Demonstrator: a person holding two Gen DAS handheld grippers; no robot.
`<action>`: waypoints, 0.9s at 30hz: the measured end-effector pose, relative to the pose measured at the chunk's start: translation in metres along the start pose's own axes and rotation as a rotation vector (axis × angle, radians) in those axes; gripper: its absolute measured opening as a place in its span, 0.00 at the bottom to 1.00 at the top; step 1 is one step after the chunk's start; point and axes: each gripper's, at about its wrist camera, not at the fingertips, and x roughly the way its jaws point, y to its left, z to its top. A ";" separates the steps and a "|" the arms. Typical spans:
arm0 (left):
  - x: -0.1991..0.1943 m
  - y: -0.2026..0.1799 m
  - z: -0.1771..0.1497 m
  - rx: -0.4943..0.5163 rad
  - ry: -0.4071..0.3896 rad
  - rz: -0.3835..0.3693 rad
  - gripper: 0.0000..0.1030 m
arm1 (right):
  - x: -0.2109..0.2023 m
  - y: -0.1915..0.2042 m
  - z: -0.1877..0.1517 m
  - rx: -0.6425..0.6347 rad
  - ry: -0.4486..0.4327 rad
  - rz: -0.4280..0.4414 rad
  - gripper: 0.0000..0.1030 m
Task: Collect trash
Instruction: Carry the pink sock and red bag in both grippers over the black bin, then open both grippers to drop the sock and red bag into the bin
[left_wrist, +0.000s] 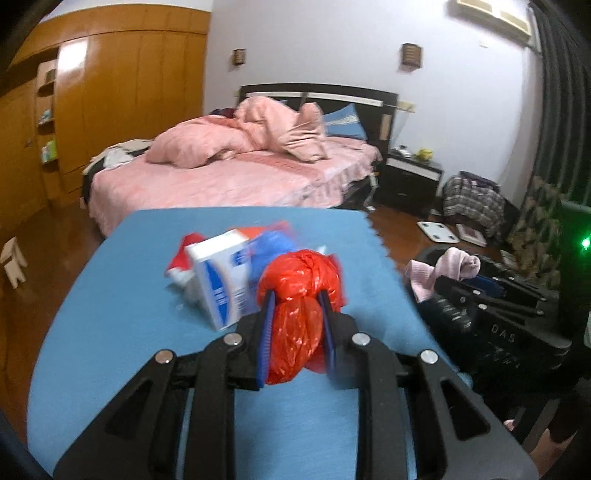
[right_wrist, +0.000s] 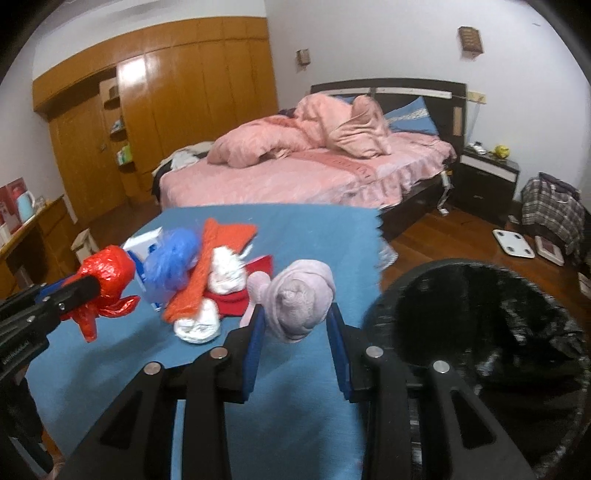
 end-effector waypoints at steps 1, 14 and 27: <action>0.003 -0.009 0.004 0.010 -0.001 -0.022 0.21 | -0.004 -0.005 0.000 0.009 -0.005 -0.009 0.33; 0.065 -0.110 0.027 0.110 0.035 -0.237 0.21 | -0.044 -0.117 -0.006 0.153 -0.040 -0.234 0.33; 0.119 -0.213 0.043 0.175 0.064 -0.418 0.45 | -0.062 -0.199 -0.018 0.235 -0.033 -0.400 0.44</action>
